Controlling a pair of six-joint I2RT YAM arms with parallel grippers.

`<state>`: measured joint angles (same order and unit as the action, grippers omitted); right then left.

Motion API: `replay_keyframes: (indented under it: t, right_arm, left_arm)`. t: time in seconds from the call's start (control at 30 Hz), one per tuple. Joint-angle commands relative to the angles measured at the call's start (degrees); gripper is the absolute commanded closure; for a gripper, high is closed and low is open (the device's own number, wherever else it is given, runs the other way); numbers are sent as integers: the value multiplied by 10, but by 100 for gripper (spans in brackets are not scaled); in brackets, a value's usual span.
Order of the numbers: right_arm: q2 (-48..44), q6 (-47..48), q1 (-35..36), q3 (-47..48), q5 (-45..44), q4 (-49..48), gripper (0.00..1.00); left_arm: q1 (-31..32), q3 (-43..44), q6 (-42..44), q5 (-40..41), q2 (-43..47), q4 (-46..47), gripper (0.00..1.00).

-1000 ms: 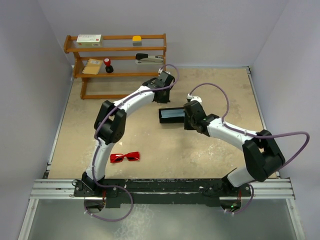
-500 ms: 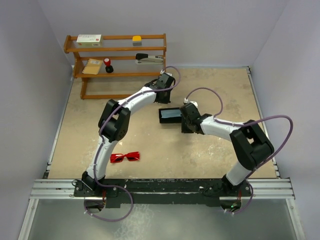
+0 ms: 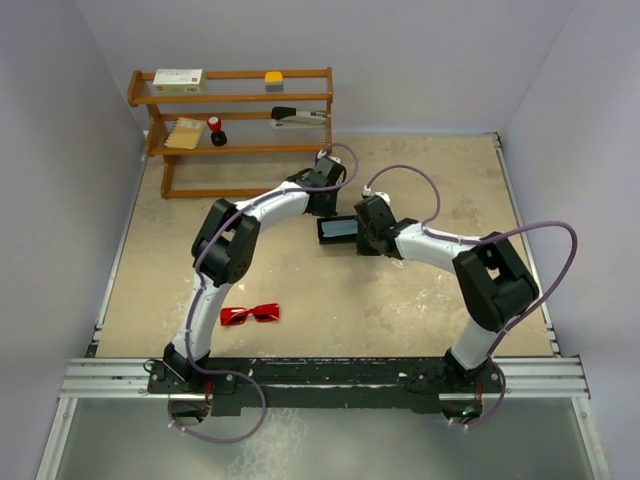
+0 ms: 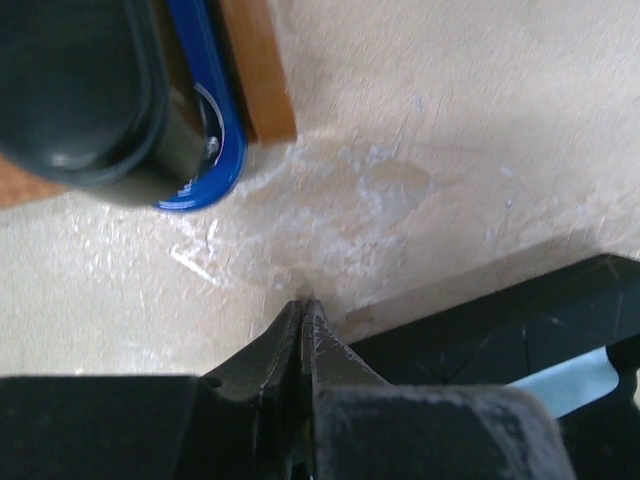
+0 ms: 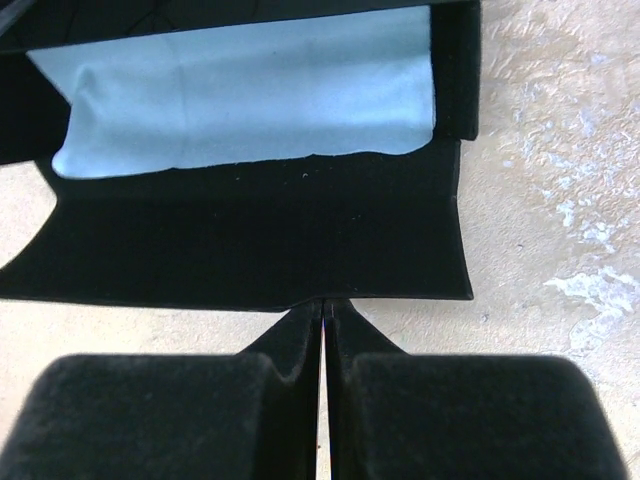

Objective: Organize the sunglasses
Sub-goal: Adjust the sunglasses case at the center of the board.

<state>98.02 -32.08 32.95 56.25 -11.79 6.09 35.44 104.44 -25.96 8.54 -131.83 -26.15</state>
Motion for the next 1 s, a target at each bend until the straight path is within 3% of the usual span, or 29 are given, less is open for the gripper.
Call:
replay_keyframes:
  t: [0.0,0.47,0.97]
  right_arm:
    - [3,8,-8,26,-4,-8,100]
    - [-21,4,-9,12,-14,-4,100]
    - [-114,3,-9,-66,-39,18,100]
  left_arm:
    - [5,-47,-6,-11,57,17,100]
    - [32,-153,-34,5,140,30,100]
    - [67,-180,-62,20,172,30,100]
